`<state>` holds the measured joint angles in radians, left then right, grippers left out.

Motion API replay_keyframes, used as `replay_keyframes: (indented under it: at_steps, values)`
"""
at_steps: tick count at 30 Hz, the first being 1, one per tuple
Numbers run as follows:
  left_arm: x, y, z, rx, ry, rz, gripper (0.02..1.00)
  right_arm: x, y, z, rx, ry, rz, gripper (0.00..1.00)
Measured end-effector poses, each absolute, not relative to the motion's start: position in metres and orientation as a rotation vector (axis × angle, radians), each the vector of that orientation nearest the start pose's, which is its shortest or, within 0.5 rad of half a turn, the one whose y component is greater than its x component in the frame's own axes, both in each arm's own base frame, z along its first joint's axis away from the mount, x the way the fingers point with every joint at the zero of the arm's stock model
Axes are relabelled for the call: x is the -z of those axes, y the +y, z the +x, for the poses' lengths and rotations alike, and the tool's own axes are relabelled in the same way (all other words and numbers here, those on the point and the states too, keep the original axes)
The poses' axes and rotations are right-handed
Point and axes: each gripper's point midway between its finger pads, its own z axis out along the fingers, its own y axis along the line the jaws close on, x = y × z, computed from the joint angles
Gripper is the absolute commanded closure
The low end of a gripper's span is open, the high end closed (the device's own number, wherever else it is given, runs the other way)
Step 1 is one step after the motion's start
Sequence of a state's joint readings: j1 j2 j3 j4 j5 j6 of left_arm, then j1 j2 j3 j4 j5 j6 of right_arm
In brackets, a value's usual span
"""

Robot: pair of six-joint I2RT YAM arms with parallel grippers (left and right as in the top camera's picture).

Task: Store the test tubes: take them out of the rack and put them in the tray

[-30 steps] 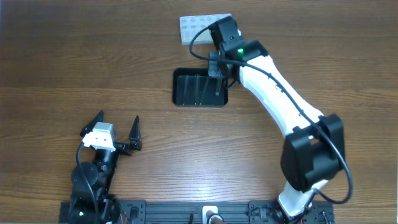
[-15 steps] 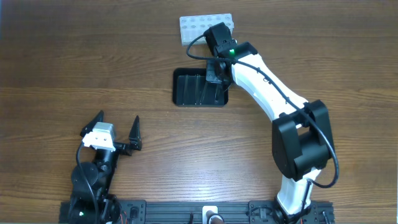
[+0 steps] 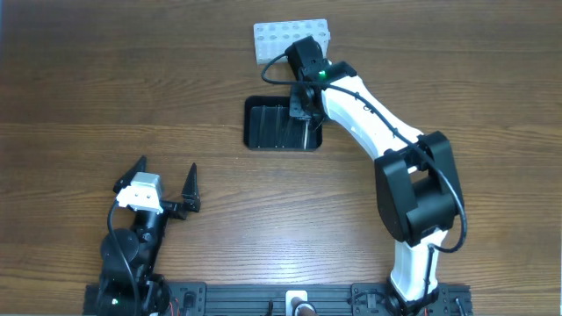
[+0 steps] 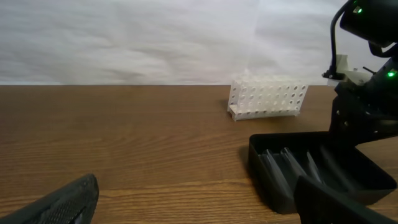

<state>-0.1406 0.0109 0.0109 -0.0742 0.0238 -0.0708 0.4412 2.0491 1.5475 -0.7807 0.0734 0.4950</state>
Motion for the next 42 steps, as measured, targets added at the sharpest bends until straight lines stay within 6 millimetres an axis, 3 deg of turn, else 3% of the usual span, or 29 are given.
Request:
replay_keyframes:
  at_steps: [6, 7, 9, 10, 13, 15, 17, 21, 25, 28, 30, 33, 37, 42]
  values:
    - [-0.158, -0.038, 0.243, 0.181, 1.646, 0.075, 0.020, -0.048, 0.184, 0.421, -0.101, 2.829, 0.096, 0.630]
    - [-0.158, -0.039, 0.243, 0.181, 1.646, 0.076, 0.020, -0.049, 0.184, 0.423, -0.099, 2.822, 0.094, 0.592]
    - [-0.158, -0.039, 0.243, 0.181, 1.646, 0.076, 0.018, -0.049, 0.184, 0.424, -0.097, 2.815, 0.086, 0.397]
    - [-0.158, -0.039, 0.243, 0.181, 1.646, 0.076, 0.020, -0.049, 0.185, 0.425, -0.095, 2.811, 0.073, 0.356]
    - [-0.158, -0.039, 0.243, 0.181, 1.646, 0.076, 0.020, -0.055, 0.183, 0.428, -0.082, 2.788, 0.055, 0.294]
    - [-0.158, -0.039, 0.243, 0.181, 1.646, 0.076, 0.018, -0.069, 0.179, 0.431, -0.058, 2.746, 0.038, 0.268]
    - [-0.158, -0.038, 0.243, 0.181, 1.646, 0.075, 0.018, -0.098, 0.174, 0.438, -0.055, 2.667, 0.013, 0.259]
    - [-0.158, -0.039, 0.243, 0.181, 1.646, 0.076, 0.020, -0.185, 0.163, 0.455, -0.106, 2.427, -0.017, 0.259]
    - [-0.158, -0.039, 0.243, 0.181, 1.646, 0.076, 0.018, -0.278, 0.113, 0.472, -0.117, 2.142, 0.038, 0.242]
    - [-0.158, -0.039, 0.243, 0.181, 1.646, 0.076, 0.020, -0.314, 0.057, 0.467, -0.056, 1.981, 0.096, 0.220]
    - [-0.158, -0.039, 0.243, 0.181, 1.646, 0.076, 0.018, -0.315, 0.033, 0.455, -0.013, 1.947, 0.117, 0.174]
    - [-0.158, -0.039, 0.243, 0.181, 1.646, 0.076, 0.020, -0.294, 0.008, 0.426, 0.046, 1.942, 0.122, 0.066]
    - [-0.158, -0.039, 0.243, 0.181, 1.646, 0.076, 0.018, -0.270, -0.007, 0.386, 0.103, 1.925, 0.134, 0.009]
    - [-0.158, -0.039, 0.243, 0.181, 1.646, 0.076, 0.018, -0.261, -0.019, 0.335, 0.140, 1.815, 0.158, 0.009]
